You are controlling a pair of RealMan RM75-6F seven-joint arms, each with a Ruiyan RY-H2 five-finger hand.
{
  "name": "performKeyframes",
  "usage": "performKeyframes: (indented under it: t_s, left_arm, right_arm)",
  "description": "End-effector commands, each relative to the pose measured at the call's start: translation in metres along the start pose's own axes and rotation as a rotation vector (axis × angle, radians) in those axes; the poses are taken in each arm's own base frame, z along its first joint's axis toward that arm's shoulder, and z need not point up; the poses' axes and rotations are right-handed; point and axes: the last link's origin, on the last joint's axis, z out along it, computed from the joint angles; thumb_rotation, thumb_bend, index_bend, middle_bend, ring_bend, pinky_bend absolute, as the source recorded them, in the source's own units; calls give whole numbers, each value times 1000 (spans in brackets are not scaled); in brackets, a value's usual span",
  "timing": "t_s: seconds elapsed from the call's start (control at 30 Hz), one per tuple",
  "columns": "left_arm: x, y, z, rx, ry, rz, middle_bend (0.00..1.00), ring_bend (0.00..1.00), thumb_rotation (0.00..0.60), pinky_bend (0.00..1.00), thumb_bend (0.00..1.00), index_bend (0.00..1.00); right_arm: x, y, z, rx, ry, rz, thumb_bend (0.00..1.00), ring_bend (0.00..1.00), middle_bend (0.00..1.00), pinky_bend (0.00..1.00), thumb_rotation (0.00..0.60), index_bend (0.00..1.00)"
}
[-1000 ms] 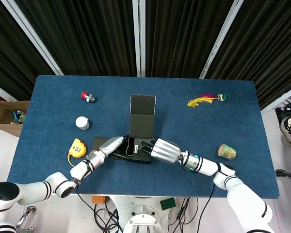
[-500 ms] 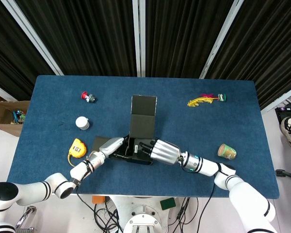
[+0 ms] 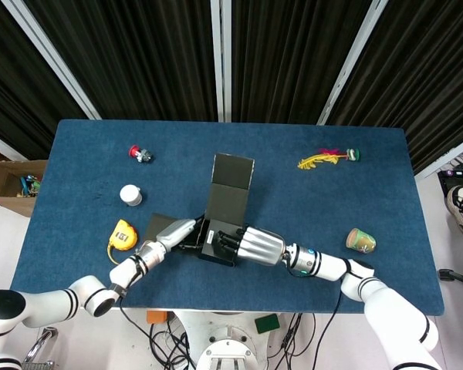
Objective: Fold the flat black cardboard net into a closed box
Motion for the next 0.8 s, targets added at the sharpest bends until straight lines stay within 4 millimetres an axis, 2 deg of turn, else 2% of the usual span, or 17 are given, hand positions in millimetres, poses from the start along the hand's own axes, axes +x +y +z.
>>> performKeyframes:
  t_s: [0.03,0.4,0.6,0.7,0.8]
  left_arm:
    - [0,-1,-1,1,3,2,116,488,157,841,0,13]
    - [3,-3,-7,10,29,-7,109,488,137,841,0,10]
    - [1,-4,-5,13,37,12,111,488,139,842,0,12]
    - [-1,-3,-2,19,49,18,160,490,146,843,0,84]
    - [0,-4,2,23,68,46,249,506,168,844,0,204]
  right_arm:
    - [-2,0,-1,-3,-19,-2,176,774,326,1000,600,405]
    - [-7,-2,-7,-7,-70,-9,176,774,342,1000,600,418]
    - [-6,-5,1,-2,-66,-4,176,774,352,1000,600,421]
    - [-5,-3,6,-1,-68,-9,179,774,364,1000,600,430]
    - [-3,-2,9,-6,-60,-7,181,773,363,1000,600,432]
